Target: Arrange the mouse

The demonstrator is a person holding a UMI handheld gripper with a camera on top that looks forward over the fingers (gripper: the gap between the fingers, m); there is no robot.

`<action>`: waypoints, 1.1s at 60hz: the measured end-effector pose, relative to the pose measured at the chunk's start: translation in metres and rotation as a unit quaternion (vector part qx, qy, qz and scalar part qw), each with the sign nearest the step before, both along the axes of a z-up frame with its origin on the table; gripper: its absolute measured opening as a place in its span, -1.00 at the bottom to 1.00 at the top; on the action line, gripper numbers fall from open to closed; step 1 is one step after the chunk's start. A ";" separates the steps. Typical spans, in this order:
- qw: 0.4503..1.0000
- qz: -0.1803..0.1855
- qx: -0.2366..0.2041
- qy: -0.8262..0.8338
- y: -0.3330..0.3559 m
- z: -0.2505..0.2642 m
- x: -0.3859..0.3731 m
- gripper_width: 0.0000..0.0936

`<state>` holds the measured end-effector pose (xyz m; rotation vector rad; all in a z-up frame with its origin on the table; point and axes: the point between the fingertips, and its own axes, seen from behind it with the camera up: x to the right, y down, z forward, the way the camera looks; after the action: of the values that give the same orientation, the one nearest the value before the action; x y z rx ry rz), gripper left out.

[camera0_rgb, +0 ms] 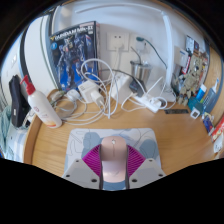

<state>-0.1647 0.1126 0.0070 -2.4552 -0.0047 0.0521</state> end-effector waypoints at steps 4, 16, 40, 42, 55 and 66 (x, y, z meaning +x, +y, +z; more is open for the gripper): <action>1.000 -0.001 -0.014 -0.005 -0.008 -0.014 0.002 -0.37; 1.000 -0.004 -0.012 -0.012 -0.013 -0.019 0.005 -0.17; 1.000 -0.016 0.009 -0.024 -0.015 0.067 0.010 0.79; 1.000 -0.011 0.018 -0.022 -0.017 0.086 0.008 0.78; 0.997 -0.005 0.075 -0.015 -0.047 0.195 -0.014 0.80; 0.994 0.006 0.108 0.000 -0.068 0.247 -0.033 0.79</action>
<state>-0.1978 0.0450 0.2537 -2.2397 -0.0246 0.0541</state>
